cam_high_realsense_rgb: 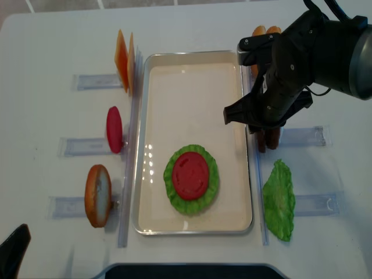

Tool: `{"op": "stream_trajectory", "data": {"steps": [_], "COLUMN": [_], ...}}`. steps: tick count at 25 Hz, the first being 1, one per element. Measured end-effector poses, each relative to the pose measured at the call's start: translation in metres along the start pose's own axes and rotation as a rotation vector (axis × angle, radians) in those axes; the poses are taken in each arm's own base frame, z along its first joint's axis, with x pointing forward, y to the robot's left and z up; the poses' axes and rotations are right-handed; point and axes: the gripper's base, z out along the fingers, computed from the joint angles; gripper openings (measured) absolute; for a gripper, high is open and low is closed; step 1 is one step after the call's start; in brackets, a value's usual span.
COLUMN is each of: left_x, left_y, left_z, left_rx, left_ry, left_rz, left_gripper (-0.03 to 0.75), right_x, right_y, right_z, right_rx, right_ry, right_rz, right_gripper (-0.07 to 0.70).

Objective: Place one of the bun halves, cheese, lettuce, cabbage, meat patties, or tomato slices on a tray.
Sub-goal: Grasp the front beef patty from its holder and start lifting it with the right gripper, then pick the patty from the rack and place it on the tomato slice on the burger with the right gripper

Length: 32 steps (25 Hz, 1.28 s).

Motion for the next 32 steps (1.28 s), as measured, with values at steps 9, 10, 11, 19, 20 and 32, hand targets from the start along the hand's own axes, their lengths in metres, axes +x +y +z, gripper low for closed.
{"op": "stream_trajectory", "data": {"steps": [9,10,11,19,20,32], "left_x": [0.000,0.000,0.000,0.000,0.000,0.000], "left_y": [0.000,0.000,0.000,0.000,0.000,0.000], "left_z": [0.000,0.000,0.000,0.000,0.000,0.000], "left_rx": [0.000,0.000,0.000,0.000,0.000,0.000], "left_ry": [0.000,0.000,0.000,0.000,0.000,0.000], "left_rz": [0.000,0.000,0.000,0.000,0.000,0.000], "left_gripper": [0.639,0.639,0.639,0.639,0.639,0.639], "right_x": [0.001,0.002,0.003,0.024,0.027,0.037], "right_y": [-0.002,-0.002,-0.003,0.010,0.013,0.065], "right_z": [-0.007,-0.012,-0.017,-0.089,-0.094,-0.093], "right_rx": [0.014,0.011,0.006,-0.141,-0.168,-0.632], "right_ry": [-0.005,-0.015,-0.025,-0.159,-0.164,-0.115], "right_rz": [-0.010,-0.009,-0.010,-0.007,-0.007,-0.206], "right_gripper": [0.142,0.141,0.142,0.132,0.132,0.132]}}
